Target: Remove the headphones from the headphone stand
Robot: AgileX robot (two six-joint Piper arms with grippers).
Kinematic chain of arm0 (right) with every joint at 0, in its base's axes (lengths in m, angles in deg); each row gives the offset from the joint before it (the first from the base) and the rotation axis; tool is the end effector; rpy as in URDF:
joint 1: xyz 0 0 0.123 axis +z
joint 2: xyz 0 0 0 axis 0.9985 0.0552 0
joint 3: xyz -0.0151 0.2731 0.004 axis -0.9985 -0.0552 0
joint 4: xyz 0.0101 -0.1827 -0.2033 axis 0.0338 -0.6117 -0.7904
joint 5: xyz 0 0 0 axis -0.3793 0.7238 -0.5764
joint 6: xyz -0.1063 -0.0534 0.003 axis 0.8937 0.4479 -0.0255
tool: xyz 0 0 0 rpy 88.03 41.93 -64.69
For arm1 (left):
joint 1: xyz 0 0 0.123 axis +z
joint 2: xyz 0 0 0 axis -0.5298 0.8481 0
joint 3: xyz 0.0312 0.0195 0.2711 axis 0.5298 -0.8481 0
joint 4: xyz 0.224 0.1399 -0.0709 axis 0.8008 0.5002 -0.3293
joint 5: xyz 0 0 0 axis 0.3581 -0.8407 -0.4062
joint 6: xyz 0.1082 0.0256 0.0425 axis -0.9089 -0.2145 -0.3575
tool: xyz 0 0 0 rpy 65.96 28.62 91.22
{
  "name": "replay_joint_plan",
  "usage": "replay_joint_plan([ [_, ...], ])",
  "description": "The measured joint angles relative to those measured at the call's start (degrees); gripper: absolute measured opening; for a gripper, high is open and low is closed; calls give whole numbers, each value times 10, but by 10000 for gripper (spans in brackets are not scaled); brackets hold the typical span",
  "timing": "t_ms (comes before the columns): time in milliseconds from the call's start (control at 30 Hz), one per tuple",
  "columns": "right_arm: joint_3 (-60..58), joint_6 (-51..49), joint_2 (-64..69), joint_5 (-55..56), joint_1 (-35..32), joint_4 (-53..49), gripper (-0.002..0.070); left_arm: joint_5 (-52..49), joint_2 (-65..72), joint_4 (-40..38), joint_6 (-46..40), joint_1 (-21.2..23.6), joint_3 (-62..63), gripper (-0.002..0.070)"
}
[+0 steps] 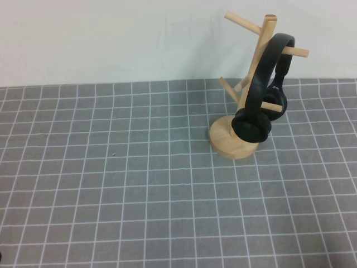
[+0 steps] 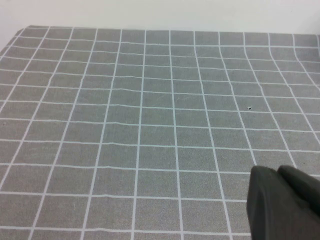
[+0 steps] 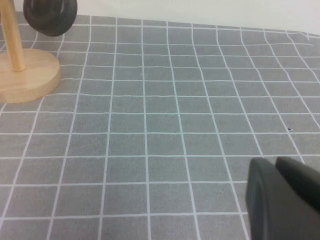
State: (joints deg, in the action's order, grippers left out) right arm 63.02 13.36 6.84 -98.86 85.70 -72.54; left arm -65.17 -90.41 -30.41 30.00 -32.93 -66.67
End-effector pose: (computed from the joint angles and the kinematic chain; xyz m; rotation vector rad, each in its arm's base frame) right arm 0.1128 -0.0040 0.1619 -0.0152 1.8820 -0.0600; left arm 0.1130 -0.0055 0.1655 0.0164 1.8577 -0.0549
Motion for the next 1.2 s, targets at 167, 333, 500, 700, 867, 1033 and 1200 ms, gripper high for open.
replay_joint_plan([
  [167, 0, 0, 0, 3, 0, 1, -6, 0, 0, 0, 0, 0, 0, -4],
  [333, 0, 0, 0, 7, 0, 3, -6, 0, 0, 0, 0, 0, 0, -4],
  [500, 0, 0, 0, 23, 0, 43, -6, 0, 0, 0, 0, 0, 0, -4],
  [700, 0, -23, -16, 77, -3, 311, -8, 0, 0, 0, 0, 0, 0, -4],
  [867, 0, -27, 0, 123, 0, 353, -6, 0, 0, 0, 0, 0, 0, -4],
  [1033, 0, -28, 0, 143, 0, 394, -6, 0, 0, 0, 0, 0, 0, -4],
  [1200, 4, -28, 0, 95, 0, 422, -1, 0, 0, 0, 0, 0, 0, -4],
])
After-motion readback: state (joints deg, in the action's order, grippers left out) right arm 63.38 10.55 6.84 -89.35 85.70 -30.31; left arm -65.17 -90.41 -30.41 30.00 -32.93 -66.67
